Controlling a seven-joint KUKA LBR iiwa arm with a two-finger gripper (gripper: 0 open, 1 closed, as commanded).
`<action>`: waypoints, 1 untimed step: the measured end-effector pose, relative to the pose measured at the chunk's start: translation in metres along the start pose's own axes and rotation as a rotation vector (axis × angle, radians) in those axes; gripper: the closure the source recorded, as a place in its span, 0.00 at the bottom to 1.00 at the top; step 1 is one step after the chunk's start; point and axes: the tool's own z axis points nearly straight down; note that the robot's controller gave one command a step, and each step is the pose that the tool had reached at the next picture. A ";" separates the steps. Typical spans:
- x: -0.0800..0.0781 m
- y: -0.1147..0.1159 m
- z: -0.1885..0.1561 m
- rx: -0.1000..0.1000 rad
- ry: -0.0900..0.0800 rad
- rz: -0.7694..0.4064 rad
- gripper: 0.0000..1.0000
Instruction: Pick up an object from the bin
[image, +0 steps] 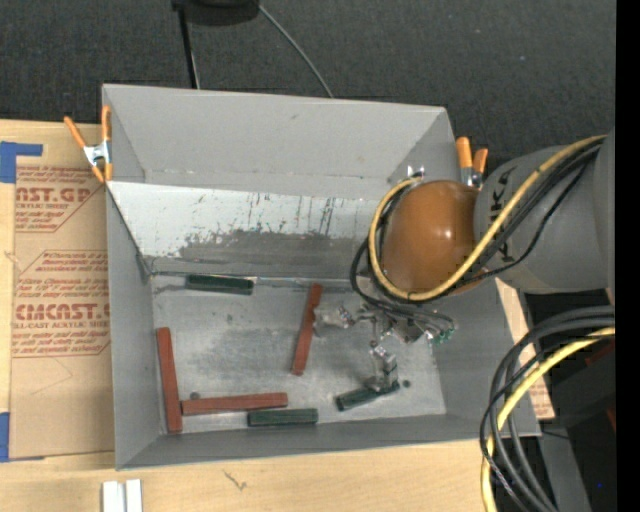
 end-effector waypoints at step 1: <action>0.034 0.004 -0.007 0.001 -0.004 0.109 0.00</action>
Offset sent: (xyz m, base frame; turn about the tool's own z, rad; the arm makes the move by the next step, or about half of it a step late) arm -0.0588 -0.0889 -0.0063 -0.2410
